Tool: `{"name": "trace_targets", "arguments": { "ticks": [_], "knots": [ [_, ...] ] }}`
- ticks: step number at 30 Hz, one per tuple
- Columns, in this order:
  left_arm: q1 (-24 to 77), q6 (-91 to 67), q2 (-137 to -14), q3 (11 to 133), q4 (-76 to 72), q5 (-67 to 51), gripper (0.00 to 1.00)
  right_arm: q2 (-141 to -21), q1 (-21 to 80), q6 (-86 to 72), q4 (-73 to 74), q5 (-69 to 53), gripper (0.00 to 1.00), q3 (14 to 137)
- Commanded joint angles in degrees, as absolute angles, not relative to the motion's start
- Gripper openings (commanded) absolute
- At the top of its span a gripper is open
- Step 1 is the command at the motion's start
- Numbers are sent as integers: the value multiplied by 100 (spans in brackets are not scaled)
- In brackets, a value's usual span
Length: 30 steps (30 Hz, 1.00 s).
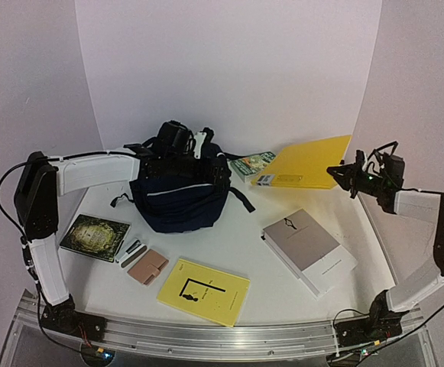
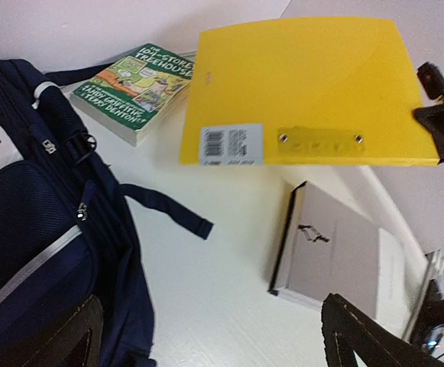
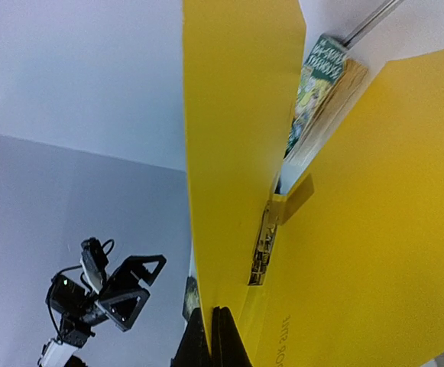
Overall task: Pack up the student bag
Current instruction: Pick up the files from the center of the board.
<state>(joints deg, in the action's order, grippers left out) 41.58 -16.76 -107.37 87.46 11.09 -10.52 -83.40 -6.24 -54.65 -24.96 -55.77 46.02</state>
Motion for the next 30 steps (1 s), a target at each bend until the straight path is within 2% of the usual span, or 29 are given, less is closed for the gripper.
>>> {"name": "trace_targets", "arguments": {
  "ticks": [1, 9, 12, 18, 30],
  "knots": [
    [3851, -2494, -10374, 8463, 482, -2106, 100, -7966, -317, -5275, -2786, -6392, 0, 5200],
    [3322, -3815, -9921, 7319, -782, -3485, 100, -7849, -57, -5050, -2668, -7118, 0, 5756],
    [3322, -4569, -9806, 6655, -1871, -3914, 100, -7818, 133, -5032, -2663, -7273, 0, 5785],
    [3322, -5645, -9778, 5588, -4073, -4130, 100, -7795, 596, -4858, -2636, -7493, 0, 5775],
    [3323, -7028, -10518, 5083, -6688, -4354, 100, -7795, 933, -5035, -2627, -7835, 0, 5812]
  ]
}}
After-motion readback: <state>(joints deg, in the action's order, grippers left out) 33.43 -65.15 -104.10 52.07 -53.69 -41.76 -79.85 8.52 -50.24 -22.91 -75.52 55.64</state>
